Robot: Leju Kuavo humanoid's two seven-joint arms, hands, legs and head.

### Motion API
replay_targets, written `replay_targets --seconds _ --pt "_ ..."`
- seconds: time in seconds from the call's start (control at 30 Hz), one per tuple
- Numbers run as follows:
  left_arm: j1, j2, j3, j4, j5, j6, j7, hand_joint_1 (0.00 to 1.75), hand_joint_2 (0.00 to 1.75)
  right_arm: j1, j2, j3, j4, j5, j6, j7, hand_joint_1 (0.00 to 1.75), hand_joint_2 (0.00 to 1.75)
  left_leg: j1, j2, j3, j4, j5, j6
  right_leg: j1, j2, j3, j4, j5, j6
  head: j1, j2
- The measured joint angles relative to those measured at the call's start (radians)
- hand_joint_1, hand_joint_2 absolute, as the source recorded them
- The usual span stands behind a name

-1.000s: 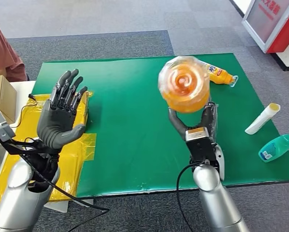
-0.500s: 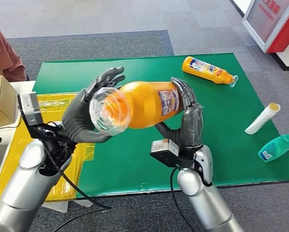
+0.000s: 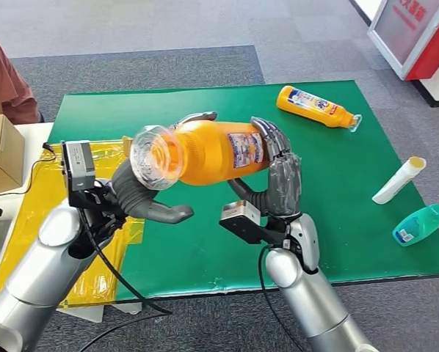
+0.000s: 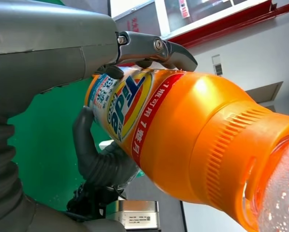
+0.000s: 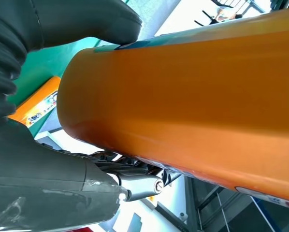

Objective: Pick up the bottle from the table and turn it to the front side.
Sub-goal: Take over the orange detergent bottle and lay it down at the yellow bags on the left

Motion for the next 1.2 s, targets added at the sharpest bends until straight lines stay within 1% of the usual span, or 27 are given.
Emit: replay_targets --seconds 0.23,0.37,0.4,0.43,0.5,0.53,0.57,0.67,0.73,0.77,0.87,0.9,1.03,1.2 --pt "-0.006 0.006 -0.007 0.008 -0.044 0.010 -0.008 0.00 1.75 -0.001 0.000 0.004 0.005 0.018 0.014 0.022 1.75 1.75 0.000 0.000 0.000 0.000 0.000 0.000 0.000 0.000 0.000 0.000 0.000 0.000 0.000 0.000" --pt "-0.004 0.003 -0.006 0.011 -0.112 0.047 -0.031 0.00 1.75 0.003 0.000 0.021 -0.001 0.065 0.064 0.063 1.75 1.75 0.000 0.000 0.000 0.000 0.000 0.000 0.000 0.000 0.000 0.000 0.000 0.000 0.000 0.000" --pt "-0.001 0.000 -0.005 0.010 -0.147 0.065 -0.041 0.14 1.75 0.007 0.000 0.031 -0.006 0.080 0.088 0.077 1.75 1.75 0.000 0.000 0.000 0.000 0.000 0.000 0.000 0.000 0.000 0.000 0.000 0.000 0.000 0.000" --pt "0.003 -0.004 -0.003 0.007 -0.191 0.086 -0.053 0.49 1.75 0.014 0.000 0.044 -0.012 0.089 0.119 0.090 1.75 1.75 0.000 0.000 0.000 0.000 0.000 0.000 0.000 0.000 0.000 0.000 0.000 0.000 0.000 0.000" --pt "0.010 -0.014 -0.002 -0.006 -0.284 0.121 -0.072 1.13 1.75 0.035 0.000 0.072 -0.020 0.095 0.175 0.109 1.75 1.75 0.000 0.000 0.000 0.000 0.000 0.000 0.000 0.000 0.000 0.000 -0.001 0.000 0.000 0.000" --pt "0.015 -0.018 -0.003 -0.012 -0.324 0.131 -0.077 1.31 1.75 0.045 0.000 0.084 -0.024 0.091 0.195 0.116 1.75 1.75 0.000 0.000 -0.001 0.000 0.000 0.000 0.000 0.000 0.000 0.000 -0.001 0.000 0.000 0.000" --pt "0.020 -0.021 -0.003 -0.019 -0.355 0.135 -0.080 0.96 1.75 0.052 -0.001 0.092 -0.028 0.086 0.207 0.121 1.75 1.75 0.000 0.000 -0.001 0.000 0.000 0.000 0.000 0.000 0.000 0.000 -0.001 0.001 0.000 0.000" --pt "0.031 -0.027 -0.004 -0.034 -0.404 0.139 -0.090 0.00 1.75 0.062 -0.004 0.110 -0.042 0.074 0.231 0.127 1.75 1.75 0.000 0.000 -0.001 0.000 -0.001 0.000 0.000 0.000 -0.001 0.000 -0.001 0.000 0.000 0.000" --pt "0.034 -0.028 -0.002 -0.041 -0.415 0.142 -0.094 0.02 1.75 0.066 -0.006 0.119 -0.053 0.067 0.250 0.129 1.75 1.75 0.000 0.000 -0.001 0.000 -0.001 0.000 0.000 0.000 -0.001 0.000 -0.001 0.001 0.000 0.000" --pt "0.036 -0.028 0.000 -0.045 -0.420 0.143 -0.097 0.15 1.75 0.067 -0.008 0.123 -0.060 0.062 0.265 0.129 1.75 1.75 0.000 0.000 -0.001 0.000 -0.001 0.000 0.000 0.000 -0.001 0.000 -0.001 0.001 0.000 0.000" --pt "0.044 -0.029 0.006 -0.057 -0.453 0.148 -0.111 1.24 1.75 0.069 -0.016 0.136 -0.084 0.039 0.330 0.134 1.75 1.75 0.000 0.000 -0.001 0.000 -0.001 0.000 0.000 0.000 -0.001 0.000 -0.001 0.000 0.000 0.000" --pt "0.047 -0.029 0.007 -0.061 -0.467 0.150 -0.117 1.48 1.75 0.069 -0.020 0.142 -0.093 0.028 0.352 0.138 1.75 1.75 0.000 0.000 -0.001 0.000 -0.001 0.000 0.000 0.000 -0.001 0.000 -0.001 0.000 0.000 0.000" --pt "0.064 -0.032 0.015 -0.075 -0.494 0.151 -0.133 1.75 1.75 0.067 -0.033 0.168 -0.124 -0.029 0.429 0.149 1.75 1.75 0.000 0.000 -0.001 0.000 -0.001 0.000 0.000 0.000 -0.001 0.000 -0.001 0.000 0.000 0.000" --pt "0.088 -0.037 0.031 -0.090 -0.498 0.157 -0.163 1.75 1.75 0.053 -0.048 0.201 -0.150 -0.069 0.469 0.160 1.75 1.75 0.000 0.000 -0.001 0.000 -0.001 0.000 0.000 0.000 -0.001 0.000 -0.001 0.001 0.000 0.000"
